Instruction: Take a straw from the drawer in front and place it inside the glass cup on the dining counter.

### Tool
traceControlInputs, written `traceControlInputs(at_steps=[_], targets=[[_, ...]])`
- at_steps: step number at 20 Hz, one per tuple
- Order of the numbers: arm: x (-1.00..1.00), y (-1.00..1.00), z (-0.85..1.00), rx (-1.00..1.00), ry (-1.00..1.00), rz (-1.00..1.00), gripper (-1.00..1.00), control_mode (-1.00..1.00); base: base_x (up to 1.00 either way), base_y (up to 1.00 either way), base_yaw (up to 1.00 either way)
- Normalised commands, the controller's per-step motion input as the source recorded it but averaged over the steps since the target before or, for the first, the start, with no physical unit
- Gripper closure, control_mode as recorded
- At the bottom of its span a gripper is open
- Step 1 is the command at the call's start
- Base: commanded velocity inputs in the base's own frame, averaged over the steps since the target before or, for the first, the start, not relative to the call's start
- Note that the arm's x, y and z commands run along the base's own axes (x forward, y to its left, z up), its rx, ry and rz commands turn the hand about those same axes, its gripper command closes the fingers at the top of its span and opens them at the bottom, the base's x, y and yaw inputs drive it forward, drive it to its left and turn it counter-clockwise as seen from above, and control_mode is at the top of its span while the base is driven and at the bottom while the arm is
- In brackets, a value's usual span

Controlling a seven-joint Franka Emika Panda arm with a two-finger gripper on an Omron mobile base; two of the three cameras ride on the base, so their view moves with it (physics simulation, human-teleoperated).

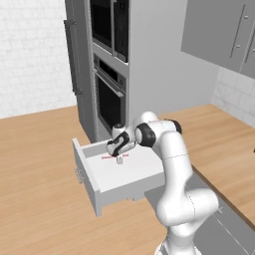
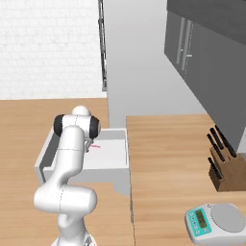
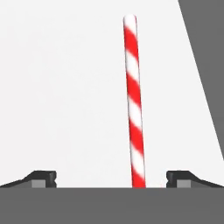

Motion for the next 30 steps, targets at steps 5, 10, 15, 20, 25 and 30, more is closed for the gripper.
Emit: traceControlInputs(at_steps=[5,10,15,20,25,30], targets=[[0.0,0.14,-0.59,0.0,0.01,0.08,1.0,-1.0,0.0,0.0,0.0],[0.06,0.17,-0.61,-0.02,0.09,0.04,1.0,-1.0,0.0,0.0,0.0],[-0.01,0.03,-0.25,-0.03,0.08,0.0,1.0,-1.0,0.0,0.0,0.0],[-0.17,0.07,-0.08,0.0,0.01,0.0,1.0,-1.0,0.0,0.0,0.0],[-0.25,0.15,0.06,-0.01,-0.01,0.0,1.0,-1.0,0.0,0.0,0.0],[-0.27,0.17,0.63,-0.11,-0.13,0.0,1.0,-1.0,0.0,0.0,0.0]])
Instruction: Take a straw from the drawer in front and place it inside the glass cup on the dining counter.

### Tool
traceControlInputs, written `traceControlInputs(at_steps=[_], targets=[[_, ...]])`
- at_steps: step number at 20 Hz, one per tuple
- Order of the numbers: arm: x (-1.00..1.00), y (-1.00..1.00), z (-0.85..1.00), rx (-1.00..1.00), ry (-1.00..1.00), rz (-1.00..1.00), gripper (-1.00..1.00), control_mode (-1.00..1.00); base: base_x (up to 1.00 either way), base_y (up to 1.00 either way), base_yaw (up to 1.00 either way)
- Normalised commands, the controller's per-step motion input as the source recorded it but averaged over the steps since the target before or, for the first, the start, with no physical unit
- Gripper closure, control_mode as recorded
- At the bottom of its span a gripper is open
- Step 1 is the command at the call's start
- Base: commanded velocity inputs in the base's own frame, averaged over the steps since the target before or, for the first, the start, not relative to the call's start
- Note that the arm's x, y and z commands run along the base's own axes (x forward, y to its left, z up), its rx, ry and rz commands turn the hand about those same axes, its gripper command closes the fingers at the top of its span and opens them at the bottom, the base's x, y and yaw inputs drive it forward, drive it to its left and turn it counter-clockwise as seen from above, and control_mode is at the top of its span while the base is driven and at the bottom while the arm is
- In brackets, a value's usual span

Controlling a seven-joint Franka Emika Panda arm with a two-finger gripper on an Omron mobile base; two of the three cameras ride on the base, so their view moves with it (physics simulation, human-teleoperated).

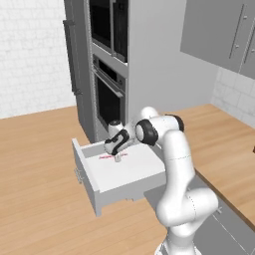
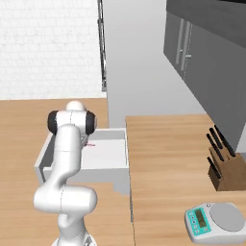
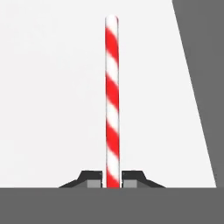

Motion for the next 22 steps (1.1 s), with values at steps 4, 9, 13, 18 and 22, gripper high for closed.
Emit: traceControlInputs(at_steps=[4,9,13,18,22], targets=[[-0.11,0.02,0.99,-0.13,-0.16,0.0,1.0,-1.0,0.0,0.0,0.0],[-0.15,0.0,1.0,-0.02,-0.11,0.0,1.0,-1.0,0.0,0.0,0.0],[-0.14,0.02,1.0,0.0,-0.08,-0.02,1.0,-1.0,0.0,0.0,0.0],[-0.19,0.02,1.0,0.0,-0.07,-0.03,1.0,-1.0,0.0,0.0,0.0],[-0.38,0.09,1.0,0.07,-0.03,-0.08,1.0,-1.0,0.0,0.0,0.0]])
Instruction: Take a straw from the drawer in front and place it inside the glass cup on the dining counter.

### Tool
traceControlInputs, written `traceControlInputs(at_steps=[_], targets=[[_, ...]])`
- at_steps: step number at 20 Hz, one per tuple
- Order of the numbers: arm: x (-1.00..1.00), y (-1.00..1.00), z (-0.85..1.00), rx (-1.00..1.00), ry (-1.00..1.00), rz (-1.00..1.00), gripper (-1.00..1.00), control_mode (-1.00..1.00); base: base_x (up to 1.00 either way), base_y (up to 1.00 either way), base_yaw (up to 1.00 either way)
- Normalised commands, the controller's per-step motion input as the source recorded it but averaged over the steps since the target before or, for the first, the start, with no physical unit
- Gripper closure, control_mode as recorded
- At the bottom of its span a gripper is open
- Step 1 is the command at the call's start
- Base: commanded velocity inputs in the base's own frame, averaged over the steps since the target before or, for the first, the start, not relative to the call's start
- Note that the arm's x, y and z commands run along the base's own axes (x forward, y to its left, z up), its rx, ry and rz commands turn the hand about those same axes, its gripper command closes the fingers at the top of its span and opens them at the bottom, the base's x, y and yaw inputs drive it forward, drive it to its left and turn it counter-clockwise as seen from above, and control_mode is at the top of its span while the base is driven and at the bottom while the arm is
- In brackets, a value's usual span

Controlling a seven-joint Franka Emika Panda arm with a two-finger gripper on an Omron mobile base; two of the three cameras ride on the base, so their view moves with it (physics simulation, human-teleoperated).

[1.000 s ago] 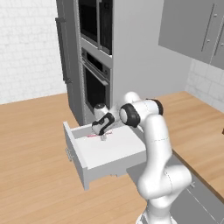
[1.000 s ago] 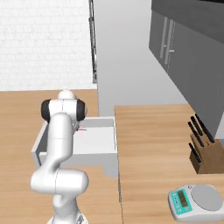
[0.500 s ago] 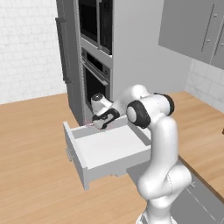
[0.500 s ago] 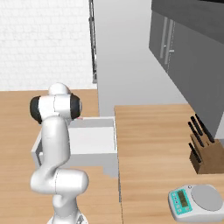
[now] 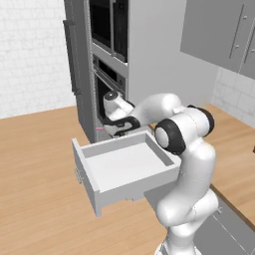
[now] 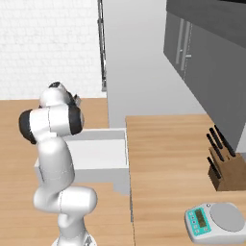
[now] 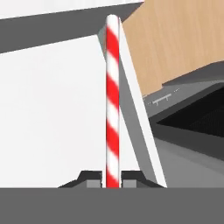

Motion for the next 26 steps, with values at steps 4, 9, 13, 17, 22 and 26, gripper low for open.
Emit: traceControlInputs(at_steps=[4,9,13,17,22,26], targets=[[-0.58,0.1,0.98,0.12,-0.04,-0.14,1.0,-1.0,0.0,0.0,0.0],[-0.78,0.01,0.72,0.13,-0.08,-0.15,1.0,-1.0,0.0,0.0,0.0],[-0.85,0.0,0.56,0.14,-0.12,-0.1,1.0,-1.0,0.0,0.0,0.0],[-0.88,-0.05,0.47,0.17,-0.13,-0.04,1.0,-1.0,0.0,0.0,0.0],[-0.88,-0.17,0.35,0.2,-0.16,0.0,1.0,-1.0,0.0,0.0,0.0],[-0.91,-0.29,0.37,0.18,-0.18,0.0,1.0,-1.0,0.0,0.0,0.0]])
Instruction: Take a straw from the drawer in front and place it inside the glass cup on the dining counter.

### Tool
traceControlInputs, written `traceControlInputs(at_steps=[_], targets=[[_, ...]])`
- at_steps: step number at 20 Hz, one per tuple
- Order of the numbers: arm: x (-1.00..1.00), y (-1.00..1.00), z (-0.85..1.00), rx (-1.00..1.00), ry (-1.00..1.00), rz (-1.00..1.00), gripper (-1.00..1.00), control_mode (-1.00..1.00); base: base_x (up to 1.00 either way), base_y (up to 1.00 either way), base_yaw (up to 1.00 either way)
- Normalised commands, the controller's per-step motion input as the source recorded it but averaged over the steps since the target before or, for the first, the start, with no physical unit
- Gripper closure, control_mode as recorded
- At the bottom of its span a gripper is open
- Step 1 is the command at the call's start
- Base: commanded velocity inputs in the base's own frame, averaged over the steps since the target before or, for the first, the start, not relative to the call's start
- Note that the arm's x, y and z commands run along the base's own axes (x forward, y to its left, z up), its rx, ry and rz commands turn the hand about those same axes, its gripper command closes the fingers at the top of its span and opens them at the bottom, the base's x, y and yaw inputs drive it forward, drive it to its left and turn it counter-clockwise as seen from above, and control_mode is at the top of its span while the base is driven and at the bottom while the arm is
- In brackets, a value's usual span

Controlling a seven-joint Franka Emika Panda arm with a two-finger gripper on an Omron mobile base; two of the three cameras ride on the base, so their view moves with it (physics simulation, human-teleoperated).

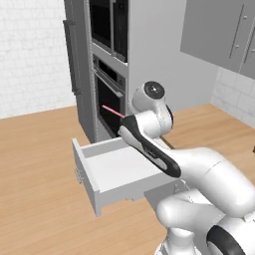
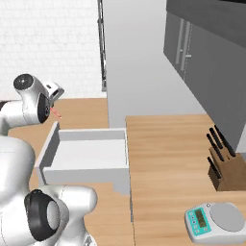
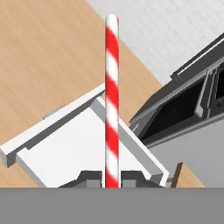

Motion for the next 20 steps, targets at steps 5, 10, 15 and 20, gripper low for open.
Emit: traceControlInputs(at_steps=[5,10,15,20], targets=[[-0.75,-0.24,0.42,0.12,-0.1,0.0,1.0,-1.0,0.0,0.0,0.0],[-0.33,-0.12,0.27,0.01,0.0,0.0,1.0,-1.0,0.0,0.0,0.0],[-0.03,0.0,0.02,0.0,0.05,0.0,1.0,-1.0,0.0,0.0,0.0],[-0.05,0.1,0.0,-0.02,0.0,0.01,1.0,1.0,-0.09,0.16,0.02]])
